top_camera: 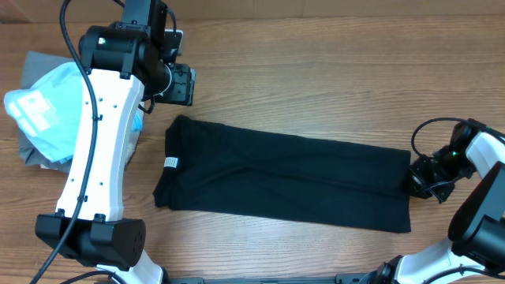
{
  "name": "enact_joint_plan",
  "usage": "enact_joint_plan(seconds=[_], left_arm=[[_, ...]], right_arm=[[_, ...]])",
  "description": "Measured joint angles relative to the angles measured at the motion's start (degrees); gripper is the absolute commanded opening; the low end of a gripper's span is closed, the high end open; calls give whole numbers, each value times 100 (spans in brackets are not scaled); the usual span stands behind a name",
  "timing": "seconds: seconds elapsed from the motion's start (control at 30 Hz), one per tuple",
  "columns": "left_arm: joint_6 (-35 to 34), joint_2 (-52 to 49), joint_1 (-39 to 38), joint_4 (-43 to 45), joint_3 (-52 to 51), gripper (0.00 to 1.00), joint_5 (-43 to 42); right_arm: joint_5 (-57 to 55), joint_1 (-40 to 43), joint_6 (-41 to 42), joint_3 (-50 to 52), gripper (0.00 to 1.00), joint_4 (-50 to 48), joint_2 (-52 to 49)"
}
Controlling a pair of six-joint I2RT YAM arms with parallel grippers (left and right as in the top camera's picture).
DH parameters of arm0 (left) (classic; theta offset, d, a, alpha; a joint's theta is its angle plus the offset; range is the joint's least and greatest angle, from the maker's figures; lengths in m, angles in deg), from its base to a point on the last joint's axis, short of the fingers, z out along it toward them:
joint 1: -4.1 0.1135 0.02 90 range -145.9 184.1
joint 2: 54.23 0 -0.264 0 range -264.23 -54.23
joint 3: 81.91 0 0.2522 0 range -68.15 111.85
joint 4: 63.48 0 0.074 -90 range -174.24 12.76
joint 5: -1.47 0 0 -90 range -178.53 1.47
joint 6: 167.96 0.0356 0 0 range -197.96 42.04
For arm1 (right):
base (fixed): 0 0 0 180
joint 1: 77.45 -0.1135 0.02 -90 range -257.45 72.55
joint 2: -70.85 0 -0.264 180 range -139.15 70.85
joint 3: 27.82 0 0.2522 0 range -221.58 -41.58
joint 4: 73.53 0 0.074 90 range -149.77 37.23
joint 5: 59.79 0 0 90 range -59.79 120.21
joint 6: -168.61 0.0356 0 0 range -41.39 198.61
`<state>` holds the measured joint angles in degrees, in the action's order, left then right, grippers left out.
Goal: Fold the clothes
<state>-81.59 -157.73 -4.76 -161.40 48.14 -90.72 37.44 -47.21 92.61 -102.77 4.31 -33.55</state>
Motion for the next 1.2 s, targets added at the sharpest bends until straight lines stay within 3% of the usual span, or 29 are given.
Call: enact_joint_plan(seconds=[0.13,0.37,0.6,0.8,0.93,1.03,1.2], left_arm=[[81,0,0,0,0,68,-2],[85,0,2,-2,0,68,-2],[107,0,2,-2,0,71,2],[186,0,2,-2,0,72,2],[251,0,7,28,0,73,2],[256,0,42,83,0,73,2],[256,0,149,146,0,73,2]], right_arm=[[0,186,-9,-164,22,284,9],[664,280,-717,-817,64,608,372],[546,280,-1014,-684,82,249,439],[354,400,-1403,-365,85,-184,439],[317,498,-1567,-149,82,-249,417],[302,503,-1639,39,72,-420,330],[455,503,-1633,289,73,-531,170]])
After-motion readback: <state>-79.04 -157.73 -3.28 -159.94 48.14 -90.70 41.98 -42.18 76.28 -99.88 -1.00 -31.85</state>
